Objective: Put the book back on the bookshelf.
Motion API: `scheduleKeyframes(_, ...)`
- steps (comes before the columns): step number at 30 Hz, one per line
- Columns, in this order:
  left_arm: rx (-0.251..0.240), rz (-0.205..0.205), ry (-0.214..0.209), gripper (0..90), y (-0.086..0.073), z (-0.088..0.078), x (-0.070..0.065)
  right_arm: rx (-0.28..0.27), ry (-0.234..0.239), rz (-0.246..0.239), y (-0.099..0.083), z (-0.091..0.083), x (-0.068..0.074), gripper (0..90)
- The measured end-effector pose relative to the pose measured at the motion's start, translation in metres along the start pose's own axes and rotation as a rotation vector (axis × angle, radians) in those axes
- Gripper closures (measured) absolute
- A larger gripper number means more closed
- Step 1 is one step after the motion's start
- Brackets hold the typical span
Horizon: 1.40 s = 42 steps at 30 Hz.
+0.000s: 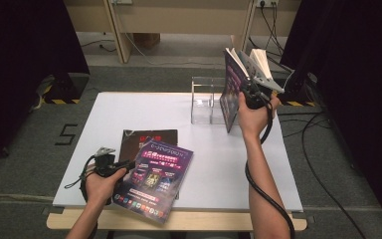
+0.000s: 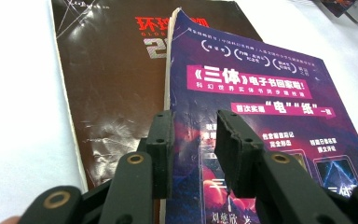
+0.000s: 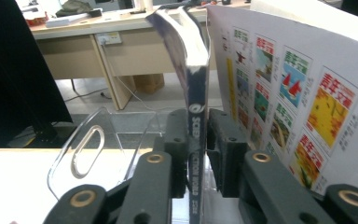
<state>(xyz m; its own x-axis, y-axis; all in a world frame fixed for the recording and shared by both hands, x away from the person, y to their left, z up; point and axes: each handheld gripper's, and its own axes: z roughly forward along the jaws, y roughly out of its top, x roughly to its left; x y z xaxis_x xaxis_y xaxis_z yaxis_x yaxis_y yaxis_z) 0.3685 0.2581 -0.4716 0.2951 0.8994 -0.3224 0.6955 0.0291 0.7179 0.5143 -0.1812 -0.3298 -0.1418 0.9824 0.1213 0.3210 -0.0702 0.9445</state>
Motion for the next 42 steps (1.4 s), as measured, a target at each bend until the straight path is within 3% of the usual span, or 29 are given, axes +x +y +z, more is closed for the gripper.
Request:
scheduleKeyframes(9,0.003,0.001,0.000,66.4,0.000,0.001,-0.001,0.019,-0.030,0.018,-0.002,0.000,-0.005,76.8)
scheduleKeyframes(20,0.003,0.001,0.000,66.2,0.000,0.001,-0.001,0.016,-0.017,0.011,-0.004,0.001,-0.003,69.5)
scheduleKeyframes(42,-0.005,0.001,0.000,64.9,0.000,0.001,-0.002,0.012,0.008,0.004,-0.010,-0.011,-0.008,66.3)
